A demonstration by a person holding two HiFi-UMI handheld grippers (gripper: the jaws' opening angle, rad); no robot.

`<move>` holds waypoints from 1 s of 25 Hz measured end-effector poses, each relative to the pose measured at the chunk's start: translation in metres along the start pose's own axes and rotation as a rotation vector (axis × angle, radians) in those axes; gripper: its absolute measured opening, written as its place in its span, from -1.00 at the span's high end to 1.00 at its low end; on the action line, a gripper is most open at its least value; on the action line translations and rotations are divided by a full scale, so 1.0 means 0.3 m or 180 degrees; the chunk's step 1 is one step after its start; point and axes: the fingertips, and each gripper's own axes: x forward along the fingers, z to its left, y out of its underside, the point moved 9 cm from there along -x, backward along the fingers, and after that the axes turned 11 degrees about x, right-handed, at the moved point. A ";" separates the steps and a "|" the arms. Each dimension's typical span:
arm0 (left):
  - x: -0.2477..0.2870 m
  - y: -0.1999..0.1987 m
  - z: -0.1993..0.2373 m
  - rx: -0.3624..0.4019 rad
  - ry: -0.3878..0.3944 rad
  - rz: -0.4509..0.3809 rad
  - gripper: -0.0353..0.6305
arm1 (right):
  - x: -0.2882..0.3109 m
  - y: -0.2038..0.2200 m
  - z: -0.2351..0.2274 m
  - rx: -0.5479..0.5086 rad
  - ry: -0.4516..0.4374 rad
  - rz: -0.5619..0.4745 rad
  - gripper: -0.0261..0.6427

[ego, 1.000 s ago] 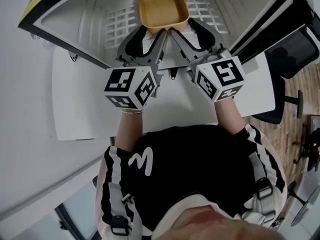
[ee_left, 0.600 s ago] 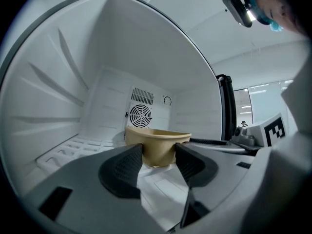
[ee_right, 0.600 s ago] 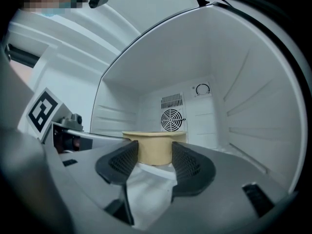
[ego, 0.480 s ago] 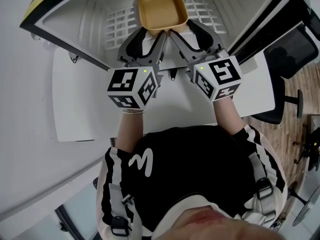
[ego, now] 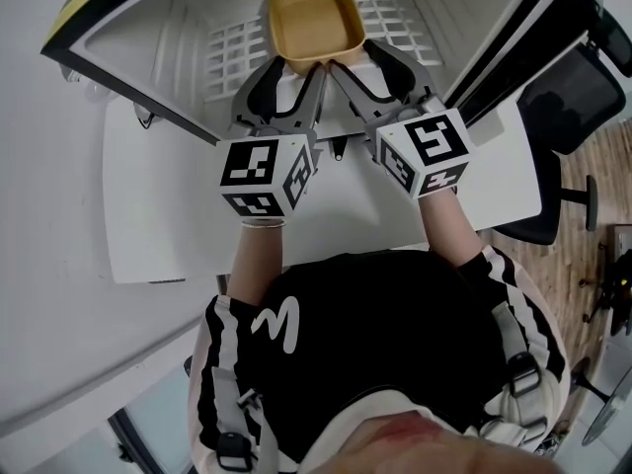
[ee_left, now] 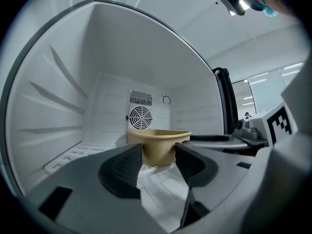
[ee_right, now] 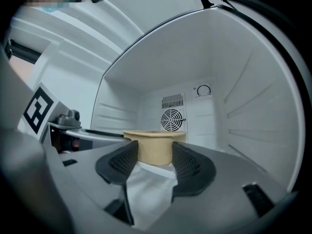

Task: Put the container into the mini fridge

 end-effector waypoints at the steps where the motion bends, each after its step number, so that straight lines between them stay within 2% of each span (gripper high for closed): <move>1: -0.002 -0.002 -0.001 0.0012 -0.0027 -0.0015 0.24 | -0.002 -0.001 -0.001 -0.0005 -0.0014 -0.0003 0.24; 13: -0.050 -0.002 -0.015 -0.0016 -0.0174 -0.0168 0.24 | -0.045 -0.008 0.004 0.0022 -0.0024 -0.0082 0.24; 25: -0.099 0.016 -0.058 -0.0083 -0.0153 -0.0221 0.24 | -0.125 -0.010 0.027 0.0203 -0.0141 -0.0177 0.24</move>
